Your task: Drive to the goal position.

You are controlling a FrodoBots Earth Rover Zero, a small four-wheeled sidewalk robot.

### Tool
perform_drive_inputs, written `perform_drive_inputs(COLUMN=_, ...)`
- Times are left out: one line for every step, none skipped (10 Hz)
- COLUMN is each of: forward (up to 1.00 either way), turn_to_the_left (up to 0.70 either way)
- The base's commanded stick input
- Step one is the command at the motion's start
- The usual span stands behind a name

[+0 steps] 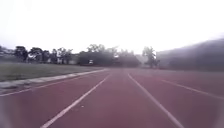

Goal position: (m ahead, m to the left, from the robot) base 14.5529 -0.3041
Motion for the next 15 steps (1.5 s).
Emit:
perform_drive_inputs(forward=0.70, turn_to_the_left=0.00)
perform_drive_inputs(forward=0.70, turn_to_the_left=0.00)
perform_drive_inputs(forward=0.70, turn_to_the_left=0.01)
perform_drive_inputs(forward=0.70, turn_to_the_left=0.00)
perform_drive_inputs(forward=0.70, turn_to_the_left=0.00)
perform_drive_inputs(forward=0.70, turn_to_the_left=0.00)
perform_drive_inputs(forward=0.70, turn_to_the_left=0.00)
perform_drive_inputs(forward=0.70, turn_to_the_left=0.00)
perform_drive_inputs(forward=0.70, turn_to_the_left=-0.08)
perform_drive_inputs(forward=0.70, turn_to_the_left=-0.25)
perform_drive_inputs(forward=0.70, turn_to_the_left=-0.31)
perform_drive_inputs(forward=0.70, turn_to_the_left=-0.12)
perform_drive_inputs(forward=0.70, turn_to_the_left=-0.04)
perform_drive_inputs(forward=0.70, turn_to_the_left=0.00)
perform_drive_inputs(forward=0.70, turn_to_the_left=0.00)
